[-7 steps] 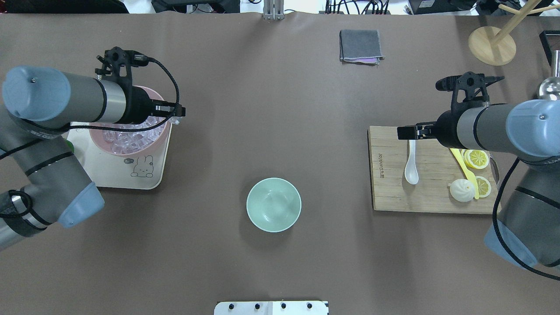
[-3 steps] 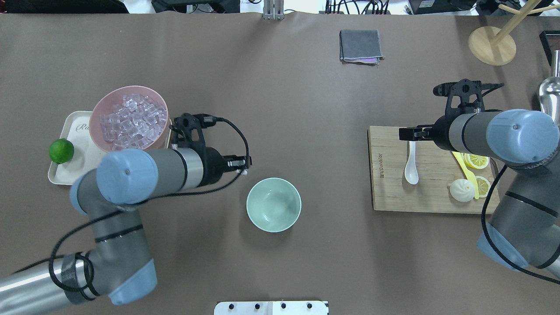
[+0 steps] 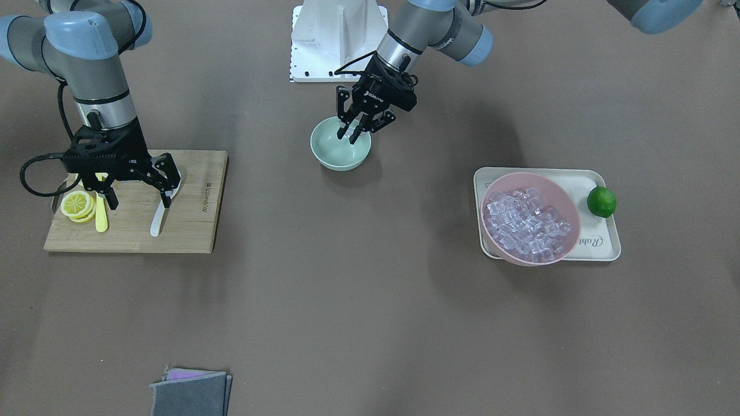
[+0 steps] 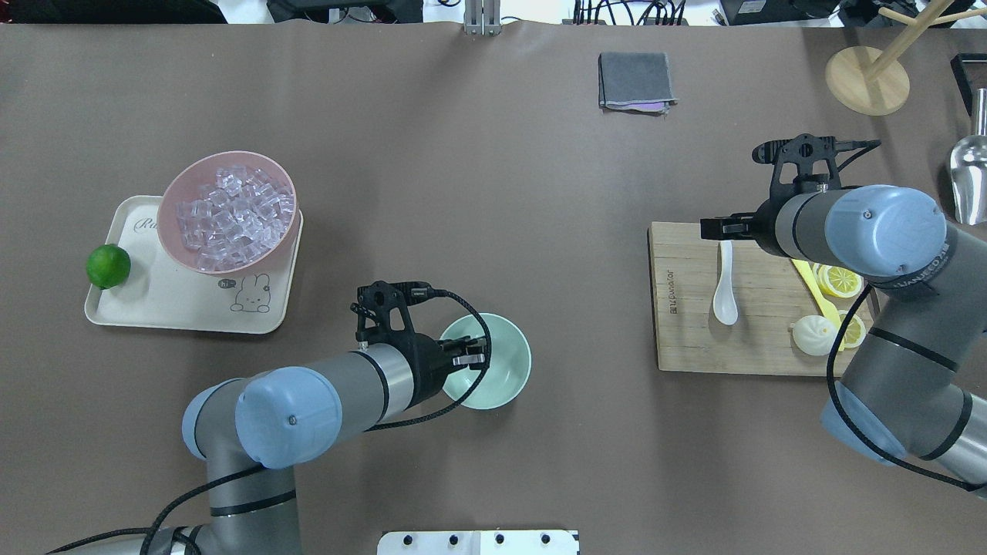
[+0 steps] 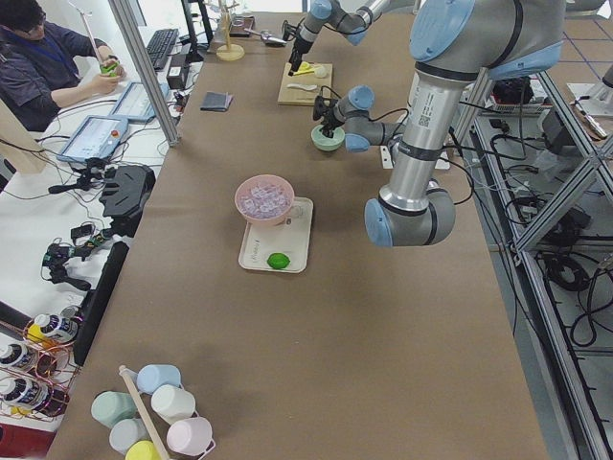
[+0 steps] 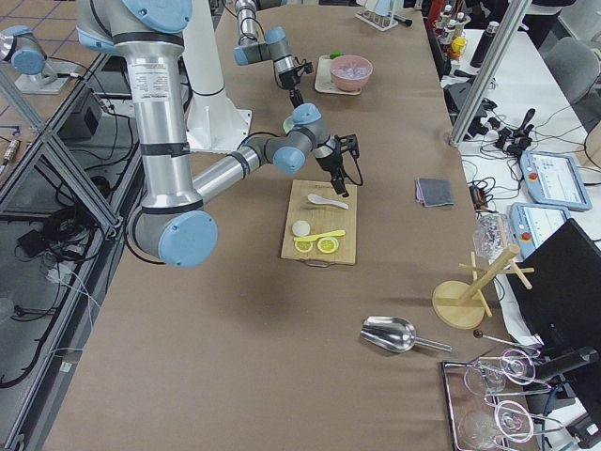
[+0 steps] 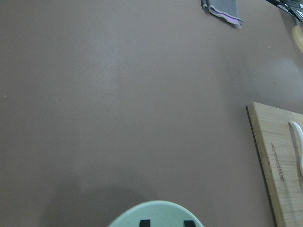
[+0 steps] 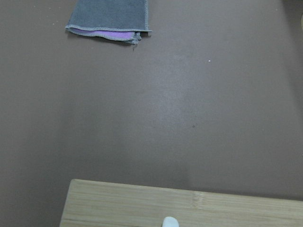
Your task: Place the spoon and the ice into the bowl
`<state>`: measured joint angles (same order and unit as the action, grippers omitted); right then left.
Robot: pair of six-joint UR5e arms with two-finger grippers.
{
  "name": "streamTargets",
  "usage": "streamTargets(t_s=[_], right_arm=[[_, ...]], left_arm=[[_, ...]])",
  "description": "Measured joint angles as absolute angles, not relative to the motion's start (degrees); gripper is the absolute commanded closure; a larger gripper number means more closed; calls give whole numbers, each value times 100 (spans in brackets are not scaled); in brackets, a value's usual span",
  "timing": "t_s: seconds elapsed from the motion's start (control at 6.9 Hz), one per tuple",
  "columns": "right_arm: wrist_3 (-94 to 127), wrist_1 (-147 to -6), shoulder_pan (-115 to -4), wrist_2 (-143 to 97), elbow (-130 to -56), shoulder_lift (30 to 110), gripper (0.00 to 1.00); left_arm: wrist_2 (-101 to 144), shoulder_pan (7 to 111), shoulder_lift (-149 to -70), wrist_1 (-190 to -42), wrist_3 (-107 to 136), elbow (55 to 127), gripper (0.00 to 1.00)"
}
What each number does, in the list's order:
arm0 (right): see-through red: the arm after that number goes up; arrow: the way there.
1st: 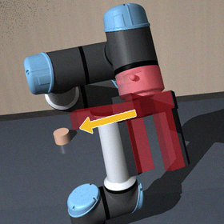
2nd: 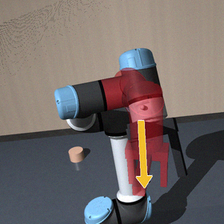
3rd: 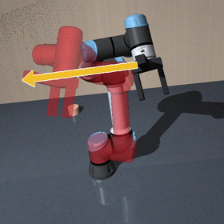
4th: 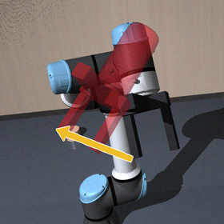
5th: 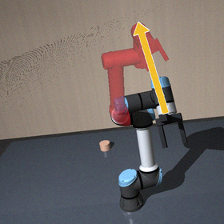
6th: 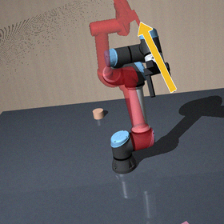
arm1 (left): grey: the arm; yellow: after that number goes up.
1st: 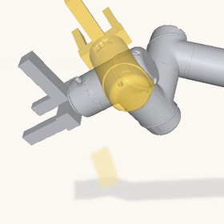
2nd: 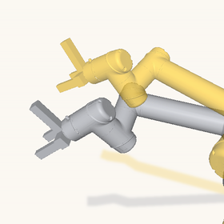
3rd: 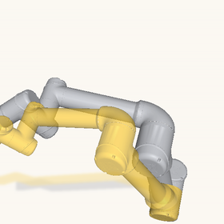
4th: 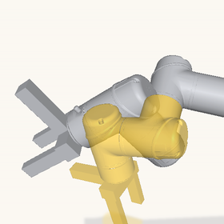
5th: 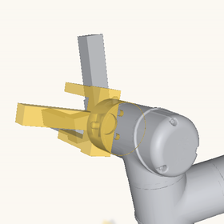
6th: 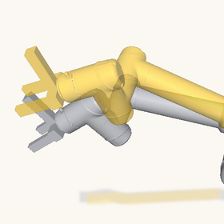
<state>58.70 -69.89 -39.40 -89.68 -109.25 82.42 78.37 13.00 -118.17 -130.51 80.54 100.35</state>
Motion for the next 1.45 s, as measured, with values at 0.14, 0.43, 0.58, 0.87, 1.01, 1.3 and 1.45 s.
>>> streamTargets(t_s=[0.14,0.43,0.58,0.87,1.01,1.3,1.45], right_arm=[[5865,-7006,-3938,-8907,-10884,8225,0],[5842,-7013,-3938,-8822,-10863,8219,0],[5835,-7013,-3937,-8791,-10851,8218,0],[5894,-7013,-3939,-8769,-10807,8208,1],[5998,-7008,-3940,-8758,-10752,8182,2],[6367,-6967,-3939,-8741,-10519,8043,4],[6575,-6938,-3935,-8738,-10426,8002,4]], left_arm=[[7616,1149,-11810,-13047,8047,9983,44],[7453,1042,-11808,-13036,8003,9894,3],[7383,1017,-11816,-13032,7980,9880,3],[7376,1063,-11795,-12840,7652,10313,3],[7670,1299,-11761,-12365,7434,10807,3],[9249,2619,-11597,-11138,7131,11436,2],[10253,3525,-11301,-10830,6599,11528,2]])
